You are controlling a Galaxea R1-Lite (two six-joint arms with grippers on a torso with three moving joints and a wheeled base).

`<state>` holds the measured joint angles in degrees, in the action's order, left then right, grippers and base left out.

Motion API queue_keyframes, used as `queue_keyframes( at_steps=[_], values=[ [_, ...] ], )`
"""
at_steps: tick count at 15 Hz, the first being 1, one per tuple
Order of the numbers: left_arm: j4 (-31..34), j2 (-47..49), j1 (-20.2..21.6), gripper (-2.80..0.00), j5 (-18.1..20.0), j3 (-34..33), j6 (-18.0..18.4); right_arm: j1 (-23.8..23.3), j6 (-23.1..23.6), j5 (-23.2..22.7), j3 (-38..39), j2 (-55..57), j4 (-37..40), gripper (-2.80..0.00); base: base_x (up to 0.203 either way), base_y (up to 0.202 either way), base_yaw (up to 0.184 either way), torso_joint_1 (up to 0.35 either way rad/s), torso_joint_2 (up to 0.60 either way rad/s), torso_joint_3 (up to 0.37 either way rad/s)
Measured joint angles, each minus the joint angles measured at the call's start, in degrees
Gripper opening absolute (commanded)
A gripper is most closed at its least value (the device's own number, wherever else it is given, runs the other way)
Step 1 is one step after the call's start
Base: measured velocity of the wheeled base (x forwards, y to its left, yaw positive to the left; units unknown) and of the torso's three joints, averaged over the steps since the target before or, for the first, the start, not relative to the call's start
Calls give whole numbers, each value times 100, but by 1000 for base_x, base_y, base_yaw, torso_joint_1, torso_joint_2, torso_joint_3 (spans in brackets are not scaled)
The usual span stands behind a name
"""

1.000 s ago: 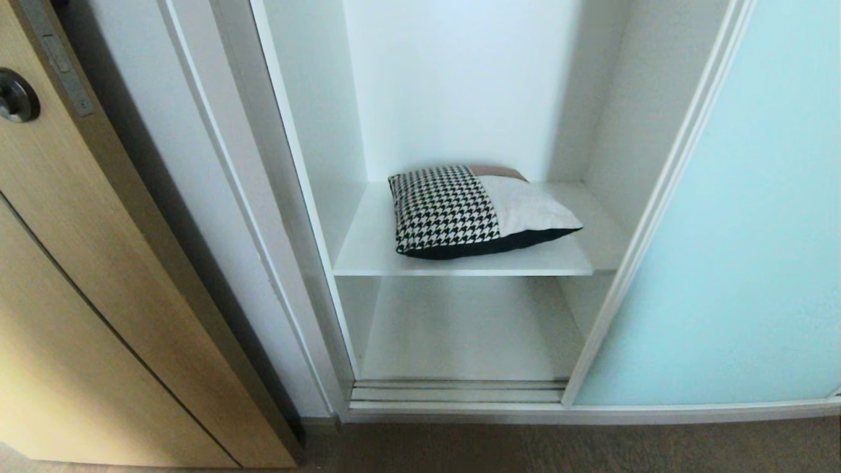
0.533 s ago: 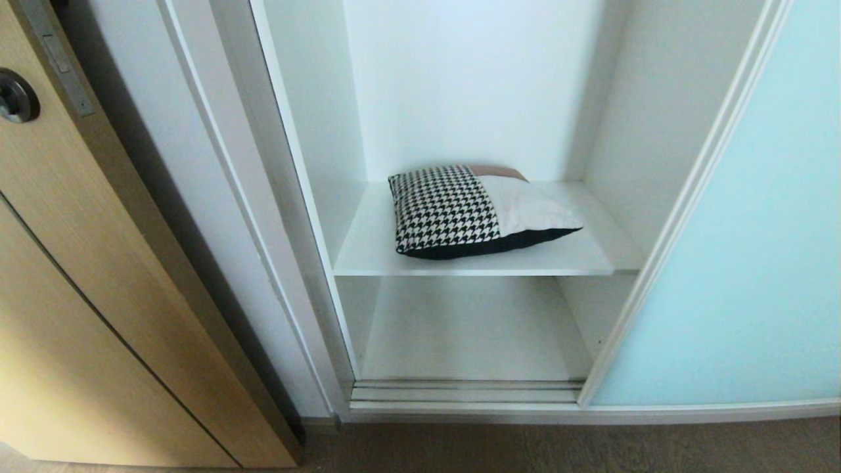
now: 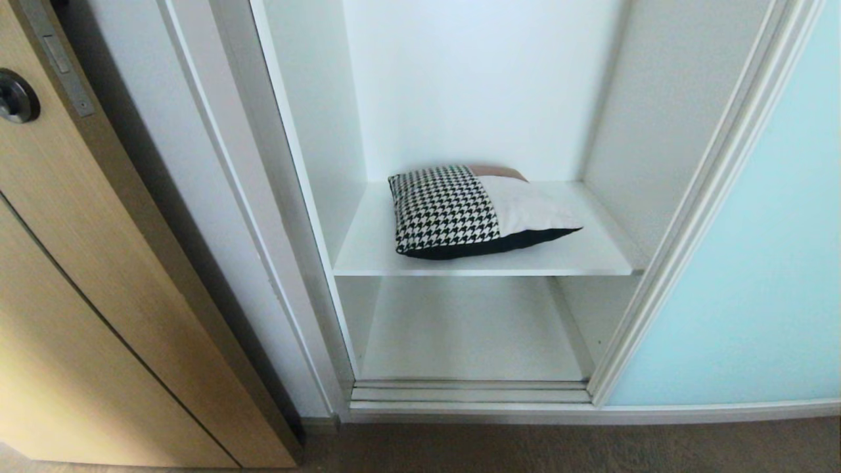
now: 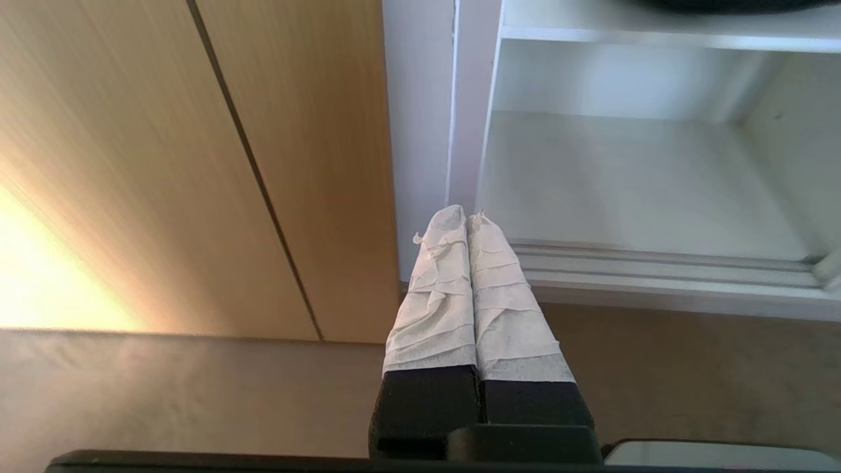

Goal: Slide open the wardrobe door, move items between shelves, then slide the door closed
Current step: Open the door

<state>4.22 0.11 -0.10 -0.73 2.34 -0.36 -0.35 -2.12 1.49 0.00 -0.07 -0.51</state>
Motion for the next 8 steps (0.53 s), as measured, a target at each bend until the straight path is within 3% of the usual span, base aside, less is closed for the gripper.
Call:
queue_keyframes(
  at_steps=[3, 8],
  values=[
    [-166, -9, 0, -280, 273, -107, 830, 0, 1, -1, 0, 0, 0, -280, 0, 0, 0, 0, 0, 0],
    [-218, -13, 0, -280, 312, -161, 560, 0, 1, 0, 0, 0, 0, -280, 0, 0, 0, 0, 0, 0]
  ],
)
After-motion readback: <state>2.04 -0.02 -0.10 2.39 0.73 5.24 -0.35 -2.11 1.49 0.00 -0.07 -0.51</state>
